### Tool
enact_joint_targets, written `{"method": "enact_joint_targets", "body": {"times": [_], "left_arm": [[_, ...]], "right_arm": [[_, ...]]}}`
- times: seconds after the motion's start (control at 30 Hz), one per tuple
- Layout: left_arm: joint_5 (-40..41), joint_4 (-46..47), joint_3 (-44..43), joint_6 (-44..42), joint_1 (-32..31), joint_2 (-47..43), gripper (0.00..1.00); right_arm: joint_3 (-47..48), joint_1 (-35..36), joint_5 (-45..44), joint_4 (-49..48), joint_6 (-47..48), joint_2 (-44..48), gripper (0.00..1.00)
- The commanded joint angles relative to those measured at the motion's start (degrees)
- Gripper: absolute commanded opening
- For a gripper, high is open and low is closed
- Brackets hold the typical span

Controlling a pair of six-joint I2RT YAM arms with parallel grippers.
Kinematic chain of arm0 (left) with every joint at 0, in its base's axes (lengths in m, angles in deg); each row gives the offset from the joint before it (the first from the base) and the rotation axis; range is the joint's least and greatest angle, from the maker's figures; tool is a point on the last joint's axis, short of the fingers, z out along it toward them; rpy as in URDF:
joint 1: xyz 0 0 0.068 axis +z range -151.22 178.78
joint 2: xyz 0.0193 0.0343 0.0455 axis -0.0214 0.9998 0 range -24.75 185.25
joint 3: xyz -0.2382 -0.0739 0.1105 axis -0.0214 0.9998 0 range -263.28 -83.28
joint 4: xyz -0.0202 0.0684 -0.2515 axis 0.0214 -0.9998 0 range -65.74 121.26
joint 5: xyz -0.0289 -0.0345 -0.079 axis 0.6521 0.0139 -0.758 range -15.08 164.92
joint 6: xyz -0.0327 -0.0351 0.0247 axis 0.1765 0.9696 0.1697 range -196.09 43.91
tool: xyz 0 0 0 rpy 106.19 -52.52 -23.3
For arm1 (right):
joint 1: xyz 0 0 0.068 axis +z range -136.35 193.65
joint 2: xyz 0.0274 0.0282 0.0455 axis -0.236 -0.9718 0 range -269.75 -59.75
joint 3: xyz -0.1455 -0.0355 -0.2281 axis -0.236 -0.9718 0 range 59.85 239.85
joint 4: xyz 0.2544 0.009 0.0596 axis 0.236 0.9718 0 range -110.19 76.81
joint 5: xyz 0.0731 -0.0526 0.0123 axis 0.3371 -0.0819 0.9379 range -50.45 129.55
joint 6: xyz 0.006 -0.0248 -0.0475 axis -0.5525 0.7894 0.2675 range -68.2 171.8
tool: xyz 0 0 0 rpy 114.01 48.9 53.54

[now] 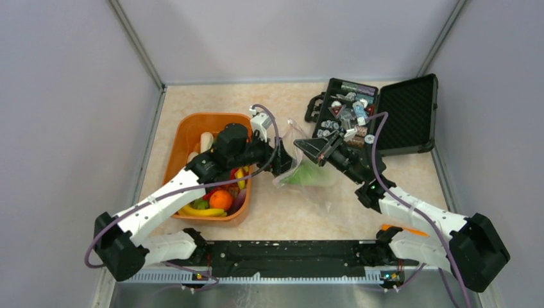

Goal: Place the food in the zip-top bag and seal the zipper

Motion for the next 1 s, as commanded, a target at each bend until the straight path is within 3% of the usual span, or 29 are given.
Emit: {"method": "enact_joint_targets", "body": {"times": [0.0, 0.2, 0.4, 0.5, 0.67, 0.8, 0.97], "left_arm": [[-0.43, -2.61, -3.22, -4.89, -0.19, -4.94, 0.88], [2.39, -5.89, -4.35, -6.3, -0.1, -8.89, 0.92], [17.46, -14.31, -4.92, -4.59, -0.1, -10.85, 0.93], [21.39, -10.92, -1.04, -4.17, -0.1, -13.56, 0.91], [18.87, -13.92, -1.3, -4.12, -0.1, -12.0, 0.71], [12.09, -12.71, -0.11, -3.38, -0.1, -11.03, 0.55], [10.08, -13.78, 0.01, -3.67, -0.02, -8.99, 0.49]], "right_arm": [[2.34, -0.75, -1.8, -2.05, 0.85, 2.14, 0.0], [0.48, -0.93, -1.39, -1.59, 0.3, 2.5, 0.0], [-1.36, -0.89, -1.29, -2.06, 0.23, 3.65, 0.0], [-1.99, -0.88, -1.46, -2.16, 0.23, 4.14, 0.0], [-2.16, -0.89, -1.65, -2.22, 0.42, 4.48, 0.0], [-2.09, -0.88, -1.65, -2.07, 0.58, 4.46, 0.0], [-2.07, -0.89, -1.82, -2.16, 0.69, 4.44, 0.0]]}}
